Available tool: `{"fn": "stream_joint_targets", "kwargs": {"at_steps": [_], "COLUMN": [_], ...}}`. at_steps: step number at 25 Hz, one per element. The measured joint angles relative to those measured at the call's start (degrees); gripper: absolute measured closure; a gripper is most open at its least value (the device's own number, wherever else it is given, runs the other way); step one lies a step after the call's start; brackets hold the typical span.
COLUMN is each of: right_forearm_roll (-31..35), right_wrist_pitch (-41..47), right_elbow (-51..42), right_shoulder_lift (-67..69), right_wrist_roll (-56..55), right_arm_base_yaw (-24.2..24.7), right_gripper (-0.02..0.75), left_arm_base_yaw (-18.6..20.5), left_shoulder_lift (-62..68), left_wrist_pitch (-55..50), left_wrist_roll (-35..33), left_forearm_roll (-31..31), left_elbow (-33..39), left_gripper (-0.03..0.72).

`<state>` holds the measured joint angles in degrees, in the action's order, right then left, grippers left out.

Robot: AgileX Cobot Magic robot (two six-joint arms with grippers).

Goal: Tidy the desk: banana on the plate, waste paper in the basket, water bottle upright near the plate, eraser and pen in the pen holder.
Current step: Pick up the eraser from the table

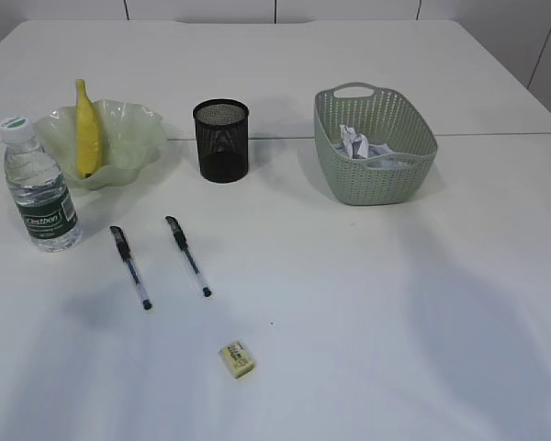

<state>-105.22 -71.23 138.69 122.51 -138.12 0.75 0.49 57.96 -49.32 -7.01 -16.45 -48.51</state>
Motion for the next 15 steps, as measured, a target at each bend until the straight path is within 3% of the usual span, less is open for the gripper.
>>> {"fn": "stream_joint_targets", "kwargs": {"at_steps": [6,15], "right_forearm_roll": [0.0,0.0], "right_wrist_pitch": [0.4,9.1], "right_elbow": [0.0,0.0], "right_shoulder_lift": [0.0,0.0], "right_wrist_roll": [-0.7,-0.7], "right_arm_base_yaw": [0.7,0.7], "right_gripper": [0.237,0.237], "left_arm_base_yaw": [0.0,0.0], "left_shoulder_lift": [0.0,0.0], "left_wrist_pitch": [0.0,0.0], "left_wrist_roll": [0.0,0.0], "left_forearm_roll": [0.0,0.0], "left_elbow": [0.0,0.0], "left_gripper": [0.39,0.405]}}
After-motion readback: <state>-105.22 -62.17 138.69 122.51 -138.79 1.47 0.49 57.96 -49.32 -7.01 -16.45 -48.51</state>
